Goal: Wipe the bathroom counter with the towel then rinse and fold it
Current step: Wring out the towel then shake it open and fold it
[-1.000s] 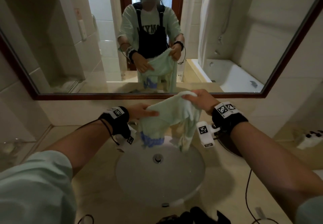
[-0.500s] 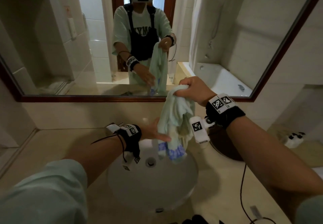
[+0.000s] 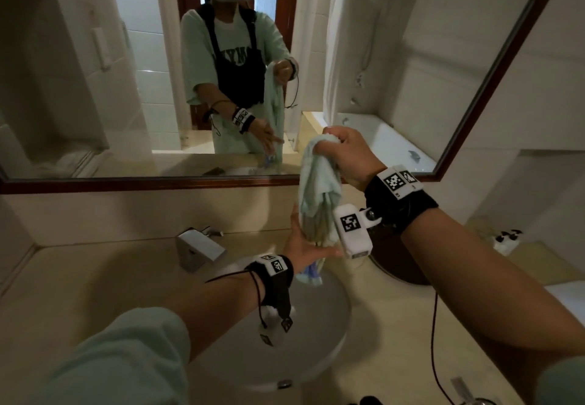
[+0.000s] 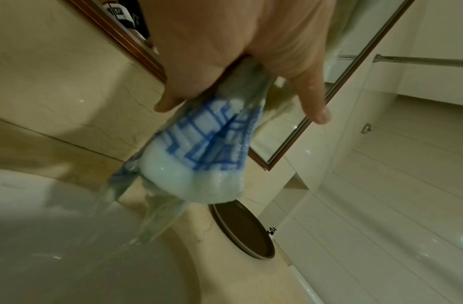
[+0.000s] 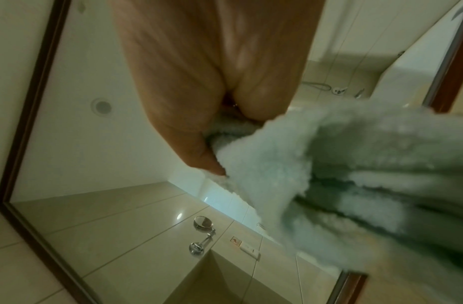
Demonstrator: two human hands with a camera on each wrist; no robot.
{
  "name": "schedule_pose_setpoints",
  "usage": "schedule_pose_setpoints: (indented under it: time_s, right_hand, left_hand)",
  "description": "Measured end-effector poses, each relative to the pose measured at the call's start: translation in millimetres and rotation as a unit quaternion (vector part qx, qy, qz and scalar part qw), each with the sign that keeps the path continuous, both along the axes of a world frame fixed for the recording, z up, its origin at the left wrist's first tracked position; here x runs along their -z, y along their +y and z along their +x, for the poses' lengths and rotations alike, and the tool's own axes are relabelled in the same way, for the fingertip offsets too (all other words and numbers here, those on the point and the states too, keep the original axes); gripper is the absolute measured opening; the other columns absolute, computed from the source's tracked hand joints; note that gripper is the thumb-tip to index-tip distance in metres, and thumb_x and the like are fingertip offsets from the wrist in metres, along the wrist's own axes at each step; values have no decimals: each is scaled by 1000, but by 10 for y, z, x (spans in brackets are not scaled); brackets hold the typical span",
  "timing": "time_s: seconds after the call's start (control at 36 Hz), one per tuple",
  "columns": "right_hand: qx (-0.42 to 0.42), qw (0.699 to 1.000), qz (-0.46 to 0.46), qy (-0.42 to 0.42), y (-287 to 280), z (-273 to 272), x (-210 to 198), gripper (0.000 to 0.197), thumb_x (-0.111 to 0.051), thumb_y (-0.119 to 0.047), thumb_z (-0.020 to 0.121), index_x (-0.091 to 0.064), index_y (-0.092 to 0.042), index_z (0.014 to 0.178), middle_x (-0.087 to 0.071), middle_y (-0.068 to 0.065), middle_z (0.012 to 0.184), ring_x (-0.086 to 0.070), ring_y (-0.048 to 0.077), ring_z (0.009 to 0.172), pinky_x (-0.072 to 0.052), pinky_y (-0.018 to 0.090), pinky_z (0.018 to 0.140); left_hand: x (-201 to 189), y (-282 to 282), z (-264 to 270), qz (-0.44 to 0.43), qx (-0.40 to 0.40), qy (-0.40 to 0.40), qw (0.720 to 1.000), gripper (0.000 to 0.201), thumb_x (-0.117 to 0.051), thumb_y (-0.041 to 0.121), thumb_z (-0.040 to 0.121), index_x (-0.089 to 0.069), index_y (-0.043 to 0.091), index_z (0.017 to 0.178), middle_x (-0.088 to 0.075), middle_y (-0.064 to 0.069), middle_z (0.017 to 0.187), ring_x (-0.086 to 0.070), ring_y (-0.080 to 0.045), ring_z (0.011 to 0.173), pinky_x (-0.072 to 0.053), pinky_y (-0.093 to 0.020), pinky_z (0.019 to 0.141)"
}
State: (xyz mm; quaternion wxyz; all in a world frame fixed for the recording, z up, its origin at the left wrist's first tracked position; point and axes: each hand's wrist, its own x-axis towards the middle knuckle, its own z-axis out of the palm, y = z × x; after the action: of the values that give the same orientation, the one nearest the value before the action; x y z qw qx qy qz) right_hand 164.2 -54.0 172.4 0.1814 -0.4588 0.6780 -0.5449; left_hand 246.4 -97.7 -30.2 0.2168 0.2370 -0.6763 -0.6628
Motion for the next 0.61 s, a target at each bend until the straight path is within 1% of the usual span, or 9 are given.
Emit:
schedule_pose_setpoints:
  time_s: [0.08,0.17,0.22,0.28,0.36,0.42,0.47,0.53,0.61]
  right_hand:
    - [8,1000,-10,-23,23,-18,11,37,-55,2,86,-38,-13,57,-37,-3,54,-43,8,48,-38,14,43]
    - [16,999,-15,-38,54,-63,46,30,-61,-5,80,-41,-12,60,-36,4,62,-44,15,57,-40,16,46]
    - [16,998,-15,-54,90,-117,81,25,-63,-13,72,-42,-13,60,-39,2,60,-46,14,56,-42,18,47]
    - [28,997,-13,-68,134,-190,114,30,-64,-9,76,-40,-14,58,-42,-4,53,-48,12,52,-41,17,45]
    - [55,997,-6,-60,216,-319,168,39,-60,-2,86,-40,-16,56,-44,-9,48,-50,9,49,-40,18,44]
    - [71,997,0,-36,276,-412,216,37,-61,-4,86,-43,-15,56,-46,-6,54,-51,9,50,-40,20,47]
    - [72,997,13,-18,333,-501,281,27,-62,-6,86,-47,-9,64,-46,7,66,-53,15,61,-43,25,54]
    - [70,997,21,-6,383,-582,367,19,-62,-7,87,-52,0,72,-46,12,75,-50,20,71,-41,31,62]
    - [83,995,43,18,443,-688,515,30,-63,-9,88,-52,17,80,-47,13,80,-45,20,75,-36,32,69]
  left_hand:
    - [64,-23,-34,46,-3,15,999,131,-94,26,47,-12,24,149,-46,7,136,-46,-15,126,-40,-31,101]
    - [75,-44,-30,51,5,-1,999,111,-93,37,45,-39,16,140,-58,3,128,-56,-13,117,-46,-35,100]
    - [61,-58,-5,50,18,-16,998,80,-90,26,59,-53,11,129,-65,-1,121,-61,-13,110,-48,-34,98]
    - [61,-82,2,56,27,-31,998,59,-84,14,69,-59,10,123,-67,-4,118,-62,-17,108,-49,-32,95]
    - [59,-143,27,63,29,-51,996,51,-80,9,73,-61,9,120,-67,-3,116,-62,-17,105,-48,-30,93]
    - [46,-212,56,64,22,-69,995,47,-78,6,75,-63,8,119,-68,-4,113,-62,-17,101,-47,-27,89]
    - [12,-300,100,70,8,-83,994,43,-78,5,74,-65,9,115,-69,-3,107,-63,-19,98,-47,-27,88]
    - [-12,-399,136,89,1,-89,992,39,-72,-3,75,-65,10,111,-69,-5,103,-63,-22,97,-48,-32,91]
    - [-76,-530,181,107,-20,-98,989,33,-62,-10,74,-67,10,98,-69,-9,95,-62,-28,93,-49,-37,90]
